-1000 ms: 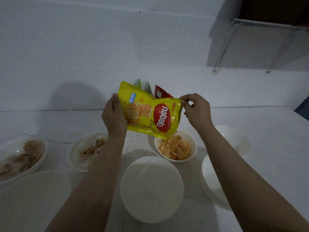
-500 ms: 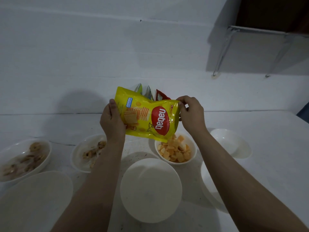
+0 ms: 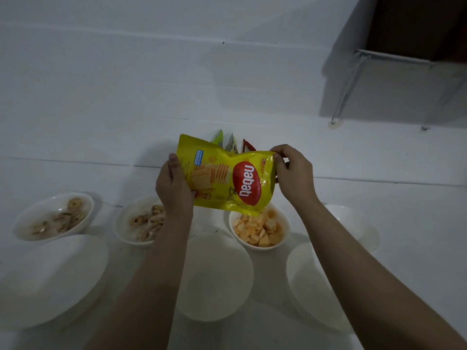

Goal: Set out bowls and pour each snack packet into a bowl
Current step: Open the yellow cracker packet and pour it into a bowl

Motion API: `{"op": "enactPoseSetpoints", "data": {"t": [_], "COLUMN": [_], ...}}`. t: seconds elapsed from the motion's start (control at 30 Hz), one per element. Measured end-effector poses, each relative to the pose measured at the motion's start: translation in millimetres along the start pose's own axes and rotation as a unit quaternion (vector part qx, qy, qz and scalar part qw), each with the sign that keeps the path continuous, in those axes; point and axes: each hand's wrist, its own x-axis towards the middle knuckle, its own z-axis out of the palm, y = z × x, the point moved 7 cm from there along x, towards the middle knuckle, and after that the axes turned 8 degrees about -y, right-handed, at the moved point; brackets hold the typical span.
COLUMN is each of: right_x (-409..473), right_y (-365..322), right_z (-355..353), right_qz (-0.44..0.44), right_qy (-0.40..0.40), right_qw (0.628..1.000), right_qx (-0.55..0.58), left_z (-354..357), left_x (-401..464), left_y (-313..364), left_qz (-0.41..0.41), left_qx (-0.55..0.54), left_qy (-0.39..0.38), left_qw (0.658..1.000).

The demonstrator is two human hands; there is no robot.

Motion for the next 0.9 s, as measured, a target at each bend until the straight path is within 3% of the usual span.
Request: {"op": "enactPoseSetpoints", "data": {"t": [0.53,0.9], "right_x": [-28,-39], "right_y": [124,197], "right_z": [-167,-191], "right_qz": [0.043,0.119], "right_qy": [0.017,-0.04], "right_qw": [0.999,0.992], "right_qx": [0.013,0.025], "left_z": [164,232], "left_x": [-116,-127], "left_y": [14,16], "left_qz": [0.047,0.129], "left_qx": [0.034,0.156], "left_qy": [-0.054,-0.121], "left_qw": [0.997,0.972]}}
